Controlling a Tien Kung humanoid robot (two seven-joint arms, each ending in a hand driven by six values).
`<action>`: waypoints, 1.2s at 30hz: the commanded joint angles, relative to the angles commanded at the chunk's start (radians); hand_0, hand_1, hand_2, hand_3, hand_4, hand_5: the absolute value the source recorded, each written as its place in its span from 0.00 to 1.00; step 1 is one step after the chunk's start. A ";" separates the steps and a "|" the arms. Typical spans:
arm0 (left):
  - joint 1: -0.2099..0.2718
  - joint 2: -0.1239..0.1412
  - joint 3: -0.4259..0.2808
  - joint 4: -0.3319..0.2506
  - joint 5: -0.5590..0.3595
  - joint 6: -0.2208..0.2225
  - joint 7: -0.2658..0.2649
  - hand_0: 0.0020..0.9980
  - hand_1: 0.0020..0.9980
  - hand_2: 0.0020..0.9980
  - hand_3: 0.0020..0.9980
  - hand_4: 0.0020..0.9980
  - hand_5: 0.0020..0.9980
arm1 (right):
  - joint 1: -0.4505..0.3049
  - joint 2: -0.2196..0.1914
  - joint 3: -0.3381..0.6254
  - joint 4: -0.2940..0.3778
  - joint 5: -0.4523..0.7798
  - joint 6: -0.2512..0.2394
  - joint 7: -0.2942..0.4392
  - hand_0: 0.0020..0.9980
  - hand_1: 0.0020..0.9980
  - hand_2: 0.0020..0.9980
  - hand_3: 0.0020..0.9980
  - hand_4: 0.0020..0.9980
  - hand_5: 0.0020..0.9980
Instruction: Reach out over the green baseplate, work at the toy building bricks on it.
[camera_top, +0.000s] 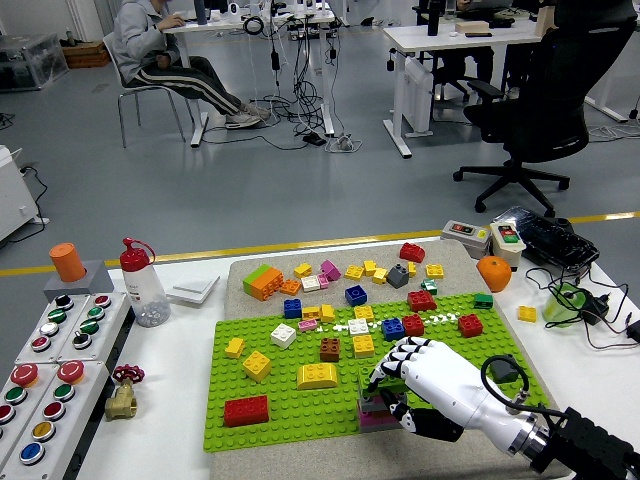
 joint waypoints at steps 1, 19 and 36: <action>0.000 0.000 0.000 0.000 0.000 0.000 0.000 0.63 0.60 0.61 0.42 0.31 0.95 | 0.000 0.000 0.001 0.000 0.001 -0.001 0.000 0.73 0.65 0.61 0.57 0.34 0.17; 0.001 0.002 0.005 0.000 -0.008 0.001 -0.002 0.63 0.60 0.61 0.42 0.31 0.95 | 0.012 -0.001 0.028 0.023 0.022 -0.019 0.013 0.73 0.65 0.62 0.57 0.34 0.17; -0.001 0.002 0.008 0.000 -0.014 0.000 -0.002 0.63 0.60 0.61 0.42 0.31 0.94 | 0.000 0.004 0.120 0.059 0.193 -0.065 -0.061 0.74 0.67 0.64 0.58 0.33 0.17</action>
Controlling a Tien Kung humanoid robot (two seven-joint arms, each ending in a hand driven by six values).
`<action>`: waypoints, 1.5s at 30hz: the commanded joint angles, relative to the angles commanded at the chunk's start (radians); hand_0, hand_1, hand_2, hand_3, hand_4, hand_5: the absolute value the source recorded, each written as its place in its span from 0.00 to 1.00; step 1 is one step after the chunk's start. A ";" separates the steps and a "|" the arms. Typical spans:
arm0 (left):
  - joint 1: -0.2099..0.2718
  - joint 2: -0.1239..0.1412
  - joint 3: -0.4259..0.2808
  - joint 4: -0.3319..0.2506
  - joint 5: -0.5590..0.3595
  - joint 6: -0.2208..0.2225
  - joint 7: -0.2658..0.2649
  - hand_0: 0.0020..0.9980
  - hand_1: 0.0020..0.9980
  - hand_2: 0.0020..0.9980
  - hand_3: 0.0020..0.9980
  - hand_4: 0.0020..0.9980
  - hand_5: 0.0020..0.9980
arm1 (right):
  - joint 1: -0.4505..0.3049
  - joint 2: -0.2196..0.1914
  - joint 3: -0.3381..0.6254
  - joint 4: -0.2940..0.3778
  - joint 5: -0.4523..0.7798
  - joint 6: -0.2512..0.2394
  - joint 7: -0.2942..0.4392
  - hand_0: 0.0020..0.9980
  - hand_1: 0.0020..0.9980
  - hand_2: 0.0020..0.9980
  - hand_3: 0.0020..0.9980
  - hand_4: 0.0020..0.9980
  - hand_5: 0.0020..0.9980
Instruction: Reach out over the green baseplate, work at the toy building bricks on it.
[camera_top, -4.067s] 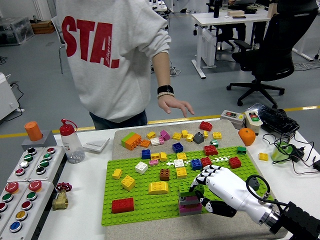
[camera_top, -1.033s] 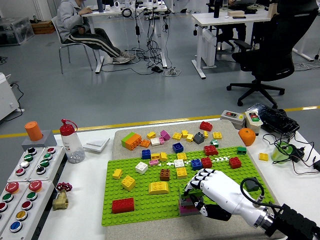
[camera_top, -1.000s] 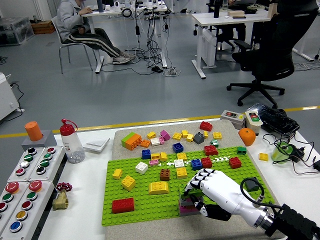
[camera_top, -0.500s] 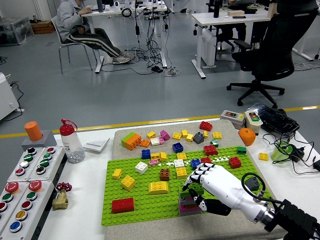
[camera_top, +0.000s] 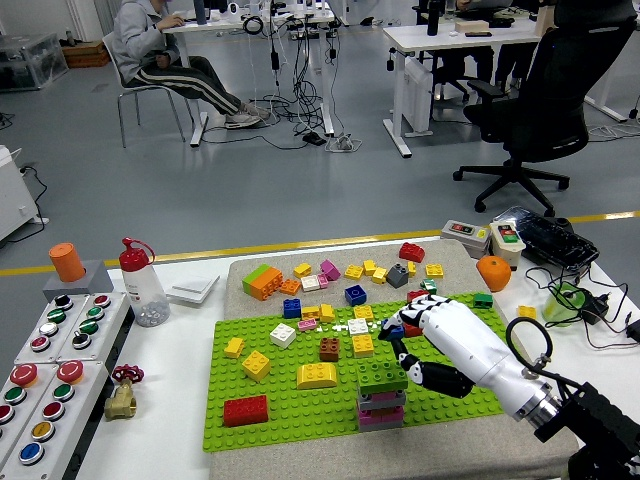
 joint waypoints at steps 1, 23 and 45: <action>0.001 0.000 0.000 0.000 0.000 -0.001 0.001 0.63 0.60 0.61 0.42 0.31 0.94 | -0.001 0.001 0.010 0.007 0.027 -0.006 -0.015 0.74 0.67 0.64 0.58 0.33 0.17; 0.026 -0.015 0.021 -0.002 -0.026 -0.017 0.010 0.64 0.61 0.63 0.45 0.31 0.94 | -0.081 0.097 0.275 0.065 0.753 0.171 -0.163 0.77 0.76 0.77 0.76 0.42 0.32; 0.035 -0.023 0.032 -0.001 -0.063 -0.007 0.003 0.65 0.63 0.65 0.46 0.31 0.95 | -0.126 0.119 0.341 0.026 1.317 0.249 -0.199 0.77 0.78 0.79 0.76 0.44 0.36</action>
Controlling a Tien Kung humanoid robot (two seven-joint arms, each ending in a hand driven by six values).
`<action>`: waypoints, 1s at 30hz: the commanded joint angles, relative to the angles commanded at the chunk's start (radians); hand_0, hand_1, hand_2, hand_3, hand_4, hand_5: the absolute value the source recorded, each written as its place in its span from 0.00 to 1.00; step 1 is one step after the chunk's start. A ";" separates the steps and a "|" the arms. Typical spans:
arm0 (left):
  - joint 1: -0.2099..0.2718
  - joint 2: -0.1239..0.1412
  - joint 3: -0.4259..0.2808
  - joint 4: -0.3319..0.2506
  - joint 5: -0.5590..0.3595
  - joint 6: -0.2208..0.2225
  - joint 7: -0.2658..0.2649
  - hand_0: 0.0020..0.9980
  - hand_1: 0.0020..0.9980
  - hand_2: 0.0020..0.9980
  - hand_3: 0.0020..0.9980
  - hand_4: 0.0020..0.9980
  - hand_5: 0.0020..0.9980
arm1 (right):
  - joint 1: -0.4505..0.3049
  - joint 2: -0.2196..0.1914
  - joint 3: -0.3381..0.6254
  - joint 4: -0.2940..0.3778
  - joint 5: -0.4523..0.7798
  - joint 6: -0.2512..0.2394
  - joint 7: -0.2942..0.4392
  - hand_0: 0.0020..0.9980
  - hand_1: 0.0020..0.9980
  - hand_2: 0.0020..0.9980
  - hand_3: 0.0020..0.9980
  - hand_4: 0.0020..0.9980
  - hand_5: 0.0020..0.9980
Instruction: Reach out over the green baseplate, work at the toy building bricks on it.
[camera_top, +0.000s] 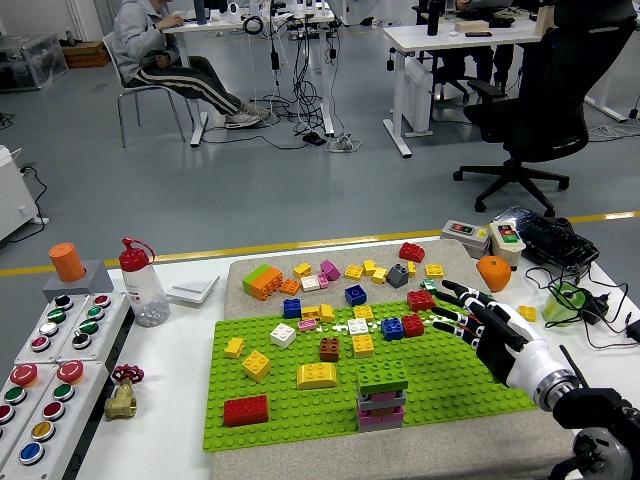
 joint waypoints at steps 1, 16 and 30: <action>-0.001 0.000 0.000 0.000 -0.003 0.001 0.000 0.65 0.63 0.65 0.46 0.31 0.95 | 0.000 0.000 0.004 -0.002 0.004 0.000 0.000 0.77 0.78 0.79 0.76 0.44 0.36; -0.009 -0.001 -0.007 0.005 -0.010 0.027 -0.029 0.65 0.63 0.65 0.46 0.31 0.96 | 0.007 -0.010 0.032 -0.008 0.018 -0.008 -0.006 0.78 0.77 0.78 0.76 0.47 0.40; -0.017 0.002 -0.015 0.008 -0.001 0.037 -0.041 0.64 0.62 0.64 0.46 0.31 0.96 | 0.015 -0.017 0.048 -0.012 0.026 -0.019 -0.014 0.77 0.77 0.77 0.75 0.47 0.41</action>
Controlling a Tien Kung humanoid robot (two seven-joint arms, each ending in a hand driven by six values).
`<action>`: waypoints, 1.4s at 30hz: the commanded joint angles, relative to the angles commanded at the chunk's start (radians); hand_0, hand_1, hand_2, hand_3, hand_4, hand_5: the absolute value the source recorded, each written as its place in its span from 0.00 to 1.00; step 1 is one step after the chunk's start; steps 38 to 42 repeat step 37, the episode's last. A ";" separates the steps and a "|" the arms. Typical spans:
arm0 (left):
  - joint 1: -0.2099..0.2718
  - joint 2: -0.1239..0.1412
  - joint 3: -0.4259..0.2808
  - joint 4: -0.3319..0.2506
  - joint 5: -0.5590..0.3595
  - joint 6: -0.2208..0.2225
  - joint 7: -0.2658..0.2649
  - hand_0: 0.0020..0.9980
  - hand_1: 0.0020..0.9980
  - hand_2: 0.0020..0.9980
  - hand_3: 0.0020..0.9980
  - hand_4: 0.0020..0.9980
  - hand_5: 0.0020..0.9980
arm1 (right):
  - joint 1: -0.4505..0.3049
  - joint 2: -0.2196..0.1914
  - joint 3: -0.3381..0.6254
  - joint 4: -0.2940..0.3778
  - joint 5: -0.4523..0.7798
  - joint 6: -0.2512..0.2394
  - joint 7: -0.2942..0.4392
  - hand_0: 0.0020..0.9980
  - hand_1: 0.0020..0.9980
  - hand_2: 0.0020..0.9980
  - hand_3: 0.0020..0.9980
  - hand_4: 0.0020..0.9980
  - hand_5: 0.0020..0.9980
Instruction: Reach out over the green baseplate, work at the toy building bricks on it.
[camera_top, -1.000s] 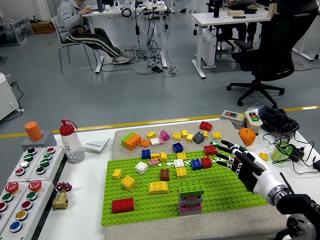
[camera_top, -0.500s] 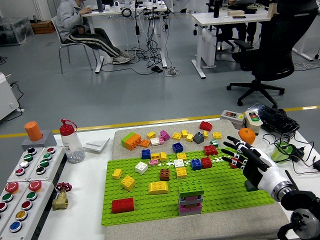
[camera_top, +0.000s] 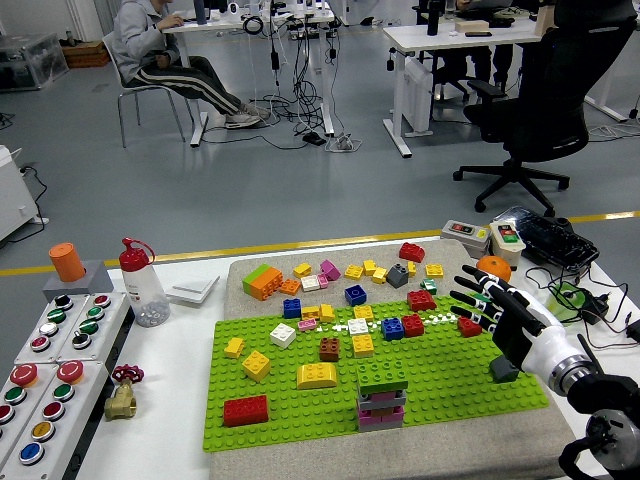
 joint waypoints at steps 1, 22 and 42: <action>-0.001 0.000 0.000 0.000 0.000 0.001 -0.001 0.64 0.62 0.64 0.46 0.31 0.96 | 0.001 -0.001 0.001 0.000 0.000 0.000 -0.001 0.77 0.77 0.77 0.75 0.47 0.41; 0.001 0.002 -0.008 -0.001 0.015 0.011 -0.011 0.64 0.62 0.64 0.45 0.30 0.95 | 0.006 -0.009 -0.017 -0.006 0.000 -0.012 -0.014 0.76 0.76 0.76 0.74 0.47 0.39; 0.009 0.003 -0.020 -0.002 0.036 0.011 -0.007 0.64 0.62 0.63 0.45 0.30 0.95 | 0.011 -0.012 -0.024 -0.006 0.005 -0.016 -0.009 0.76 0.76 0.75 0.74 0.47 0.39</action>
